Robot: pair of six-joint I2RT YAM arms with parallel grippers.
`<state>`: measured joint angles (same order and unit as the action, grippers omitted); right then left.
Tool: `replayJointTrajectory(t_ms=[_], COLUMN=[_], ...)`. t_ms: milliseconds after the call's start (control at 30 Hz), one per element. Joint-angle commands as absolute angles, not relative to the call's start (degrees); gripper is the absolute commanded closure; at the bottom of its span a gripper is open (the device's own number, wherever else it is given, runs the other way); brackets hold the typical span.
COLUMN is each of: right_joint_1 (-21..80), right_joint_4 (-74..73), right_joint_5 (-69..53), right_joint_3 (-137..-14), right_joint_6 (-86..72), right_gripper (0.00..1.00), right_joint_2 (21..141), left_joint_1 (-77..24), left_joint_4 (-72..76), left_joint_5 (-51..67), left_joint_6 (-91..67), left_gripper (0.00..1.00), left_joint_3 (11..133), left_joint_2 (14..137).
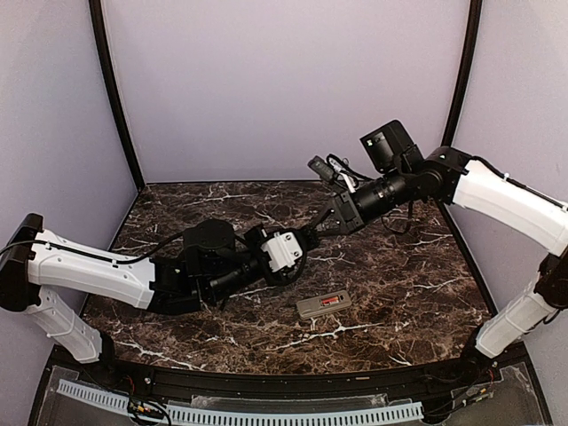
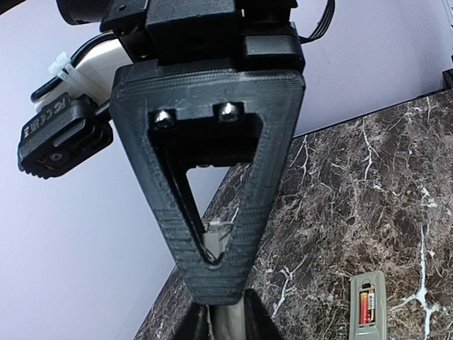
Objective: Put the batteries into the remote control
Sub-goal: Pass from the left arm to the right, then pass from the right arm to the left
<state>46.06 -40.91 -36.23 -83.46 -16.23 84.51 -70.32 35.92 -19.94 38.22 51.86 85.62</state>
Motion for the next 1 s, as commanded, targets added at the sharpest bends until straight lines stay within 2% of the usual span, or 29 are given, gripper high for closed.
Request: replayJointTrajectory(t_ms=[0, 167, 400, 600, 700, 833, 967], right_joint_1=[45.1, 44.2, 42.9, 42.4, 42.4, 42.4, 42.4], right_joint_4=[-39.3, -40.1, -40.5, -39.7, -36.9, -35.0, -33.7], right_joint_5=[-40.2, -40.9, -41.7, -44.7, -45.5, -45.4, -45.3], right_joint_3=[-83.2, -83.1, -83.6, -84.8, -82.7, -80.6, -78.8], right_joint_6=[-11.5, -7.4, 2.1, -3.7, -5.4, -5.1, -5.6], right_gripper=[1.00, 1.00, 1.00, 1.00, 1.00, 1.00, 1.00], right_joint_2=[81.8, 80.7, 77.6, 79.6, 78.4, 76.0, 74.7], left_joint_1=[-70.4, -70.4, -70.3, -69.6, -67.0, -64.1, -63.9], left_joint_4=[33.4, 28.8, 21.0, 21.1, 22.3, 26.5, 31.7], left_joint_5=[-19.1, -16.8, -9.1, -7.8, -3.4, 0.9, 4.8], left_joint_6=[35.4, 30.0, 16.8, 6.0, -6.2, -19.7, -25.4], left_gripper=[0.74, 0.56, 0.42, 0.37, 0.36, 0.41, 0.42], left_joint_3=[50.3, 50.8, 51.1, 51.7, 51.9, 51.4, 51.4], left_joint_2=[82.4, 78.8, 72.5, 72.0, 72.1, 74.5, 78.2])
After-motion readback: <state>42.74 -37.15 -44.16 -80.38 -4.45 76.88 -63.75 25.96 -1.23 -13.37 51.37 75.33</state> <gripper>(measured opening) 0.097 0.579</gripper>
